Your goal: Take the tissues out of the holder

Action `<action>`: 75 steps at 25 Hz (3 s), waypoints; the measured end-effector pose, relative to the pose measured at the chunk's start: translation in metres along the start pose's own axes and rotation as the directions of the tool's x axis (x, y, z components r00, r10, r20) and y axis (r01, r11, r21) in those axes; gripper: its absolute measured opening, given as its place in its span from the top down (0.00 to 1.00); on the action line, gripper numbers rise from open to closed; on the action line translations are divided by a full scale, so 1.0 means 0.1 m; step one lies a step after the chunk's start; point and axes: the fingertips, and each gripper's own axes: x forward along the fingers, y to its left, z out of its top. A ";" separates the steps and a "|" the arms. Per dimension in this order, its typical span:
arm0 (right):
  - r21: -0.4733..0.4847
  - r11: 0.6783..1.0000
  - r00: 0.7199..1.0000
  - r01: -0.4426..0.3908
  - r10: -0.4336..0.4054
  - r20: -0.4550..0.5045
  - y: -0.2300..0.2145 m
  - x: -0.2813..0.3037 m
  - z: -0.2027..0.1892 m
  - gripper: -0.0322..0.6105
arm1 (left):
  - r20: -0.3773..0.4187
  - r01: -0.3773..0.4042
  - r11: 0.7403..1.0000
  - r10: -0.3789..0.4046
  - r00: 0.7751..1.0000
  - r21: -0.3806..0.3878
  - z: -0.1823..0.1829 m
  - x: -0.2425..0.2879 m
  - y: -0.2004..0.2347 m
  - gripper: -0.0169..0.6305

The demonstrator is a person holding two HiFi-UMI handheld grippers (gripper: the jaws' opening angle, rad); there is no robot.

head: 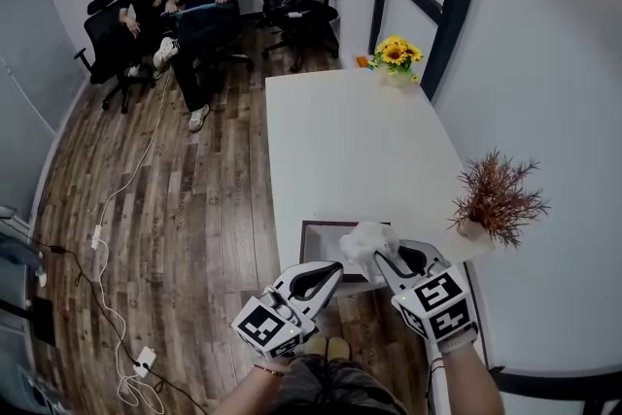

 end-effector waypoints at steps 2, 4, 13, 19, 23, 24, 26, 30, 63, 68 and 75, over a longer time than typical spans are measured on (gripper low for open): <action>0.009 1.000 0.999 0.025 -0.025 0.026 -0.03 -0.03 0.01 0.82 | 0.004 -0.010 1.000 0.010 1.000 0.003 0.03 -0.02 0.02 0.96; 0.022 0.999 0.998 0.043 -0.044 0.049 -0.04 -0.05 0.03 0.82 | 0.006 -0.020 1.000 0.020 1.000 0.007 0.05 -0.03 0.05 0.96; 0.089 0.991 0.984 0.102 -0.114 0.136 -0.06 -0.16 0.09 0.82 | 0.014 -0.061 0.998 0.061 0.998 0.027 0.12 -0.04 0.17 0.96; 0.133 0.979 0.956 0.154 -0.181 0.229 -0.06 -0.26 0.16 0.82 | 0.024 -0.073 0.997 0.073 0.997 0.020 0.22 -0.02 0.20 0.96; 0.140 0.975 0.943 0.170 -0.202 0.263 -0.09 -0.31 0.17 0.82 | 0.034 -0.082 0.996 0.081 0.996 0.021 0.23 0.00 0.22 0.96; 0.144 0.975 0.943 0.170 -0.204 0.265 -0.09 -0.32 0.18 0.82 | 0.036 -0.082 0.996 0.081 0.996 0.022 0.23 0.01 0.22 0.96; 0.155 0.973 0.940 0.168 -0.206 0.272 -0.10 -0.35 0.19 0.82 | 0.035 -0.083 0.996 0.082 0.996 0.020 0.24 0.01 0.21 0.96; 0.177 0.970 0.929 0.169 -0.217 0.299 -0.11 -0.43 0.27 0.82 | 0.039 -0.098 0.995 0.097 0.995 0.020 0.30 0.00 0.21 0.96; 0.229 0.958 0.852 0.174 -0.263 0.452 -0.04 -0.75 0.57 0.82 | 0.118 -0.192 0.981 0.187 0.975 0.029 0.74 -0.11 0.22 0.96; 0.233 0.952 0.836 0.196 -0.287 0.468 -0.06 -0.81 0.58 0.82 | 0.127 -0.186 0.982 0.181 0.975 0.034 0.79 -0.08 0.19 0.96; 0.237 0.949 0.812 0.209 -0.304 0.499 -0.06 -0.94 0.67 0.82 | 0.155 -0.205 0.978 0.195 0.968 0.051 0.93 -0.10 0.16 0.96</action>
